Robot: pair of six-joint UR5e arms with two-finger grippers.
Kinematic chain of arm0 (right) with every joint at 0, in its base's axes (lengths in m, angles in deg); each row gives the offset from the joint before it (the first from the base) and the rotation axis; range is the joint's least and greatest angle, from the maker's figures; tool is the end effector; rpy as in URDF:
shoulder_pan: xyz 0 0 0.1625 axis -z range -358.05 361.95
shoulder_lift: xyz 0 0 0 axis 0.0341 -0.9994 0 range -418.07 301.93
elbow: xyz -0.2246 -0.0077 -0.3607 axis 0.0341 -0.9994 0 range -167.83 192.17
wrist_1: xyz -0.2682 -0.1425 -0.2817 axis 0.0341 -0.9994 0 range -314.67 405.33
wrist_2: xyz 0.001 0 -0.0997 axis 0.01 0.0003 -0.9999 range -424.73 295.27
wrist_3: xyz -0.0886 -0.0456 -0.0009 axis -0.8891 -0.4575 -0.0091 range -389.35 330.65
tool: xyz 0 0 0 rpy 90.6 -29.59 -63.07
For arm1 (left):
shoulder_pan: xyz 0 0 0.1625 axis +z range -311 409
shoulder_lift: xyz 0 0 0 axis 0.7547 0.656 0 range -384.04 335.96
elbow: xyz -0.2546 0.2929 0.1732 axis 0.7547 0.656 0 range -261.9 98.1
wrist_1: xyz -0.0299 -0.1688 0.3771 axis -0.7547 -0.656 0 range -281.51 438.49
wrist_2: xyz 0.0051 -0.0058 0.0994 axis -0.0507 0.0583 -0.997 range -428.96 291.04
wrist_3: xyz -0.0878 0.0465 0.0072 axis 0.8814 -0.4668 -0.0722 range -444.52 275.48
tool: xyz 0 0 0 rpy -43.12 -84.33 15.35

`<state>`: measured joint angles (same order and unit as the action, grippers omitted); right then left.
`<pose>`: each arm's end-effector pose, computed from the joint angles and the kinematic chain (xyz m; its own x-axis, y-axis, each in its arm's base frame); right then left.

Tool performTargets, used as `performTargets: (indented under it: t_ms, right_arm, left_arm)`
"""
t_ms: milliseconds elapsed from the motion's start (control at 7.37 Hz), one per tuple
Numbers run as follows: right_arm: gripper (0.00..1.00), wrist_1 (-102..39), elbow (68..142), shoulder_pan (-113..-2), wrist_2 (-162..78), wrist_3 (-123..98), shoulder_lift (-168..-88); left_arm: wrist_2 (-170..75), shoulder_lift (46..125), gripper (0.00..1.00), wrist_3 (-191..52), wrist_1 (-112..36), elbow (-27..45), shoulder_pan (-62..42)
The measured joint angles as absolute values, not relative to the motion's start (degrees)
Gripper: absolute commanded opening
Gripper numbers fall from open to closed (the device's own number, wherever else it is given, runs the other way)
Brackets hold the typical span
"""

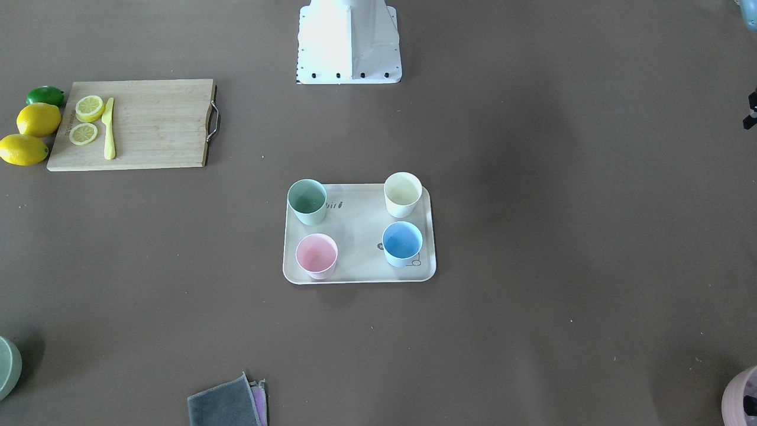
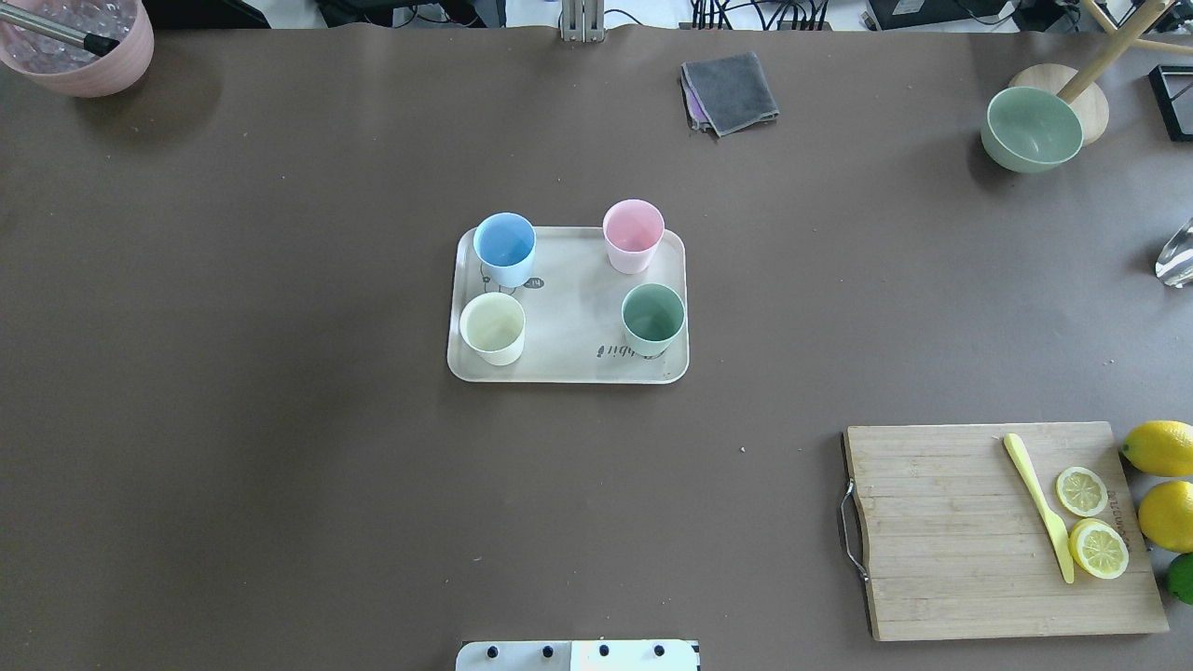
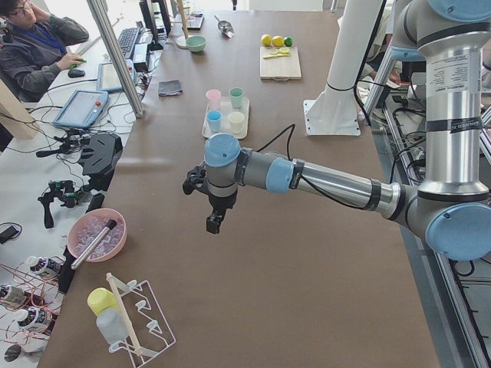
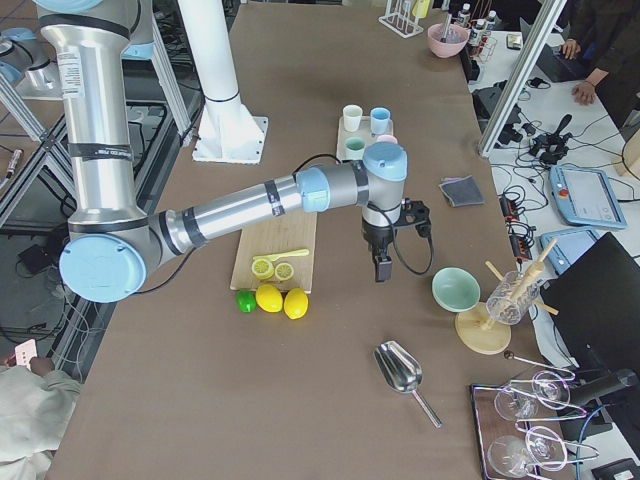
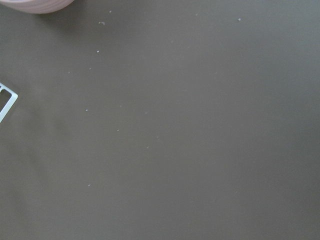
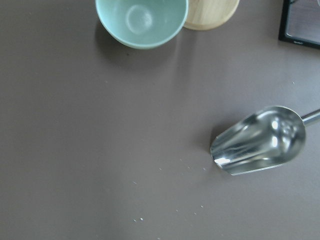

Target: Place all cups on tray

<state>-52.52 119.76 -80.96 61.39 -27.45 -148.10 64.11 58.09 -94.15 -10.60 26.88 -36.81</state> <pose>0.0141 -0.4911 0.5316 0.7929 -0.1659 0.5863 0.0954 0.9842 0.1495 -0.0331 -0.4414 0.5635 0.6978 0.3334 -0.6340 -0.1913 0.9397 0.2837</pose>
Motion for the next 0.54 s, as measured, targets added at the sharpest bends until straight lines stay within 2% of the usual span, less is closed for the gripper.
performTargets:
  t_ms: [271, 543]
  right_arm:
    - [1.00, -52.4, 118.8, -84.7, 61.3, -33.5, -153.5]
    - [1.00, -52.2, 118.3, -85.7, 62.5, -34.3, -154.9]
  left_arm:
    - [65.4, 54.6, 0.98, -95.4, -10.5, 24.8, -41.1]
    - [67.1, 53.3, 0.98, -95.2, -10.4, 21.7, -43.7]
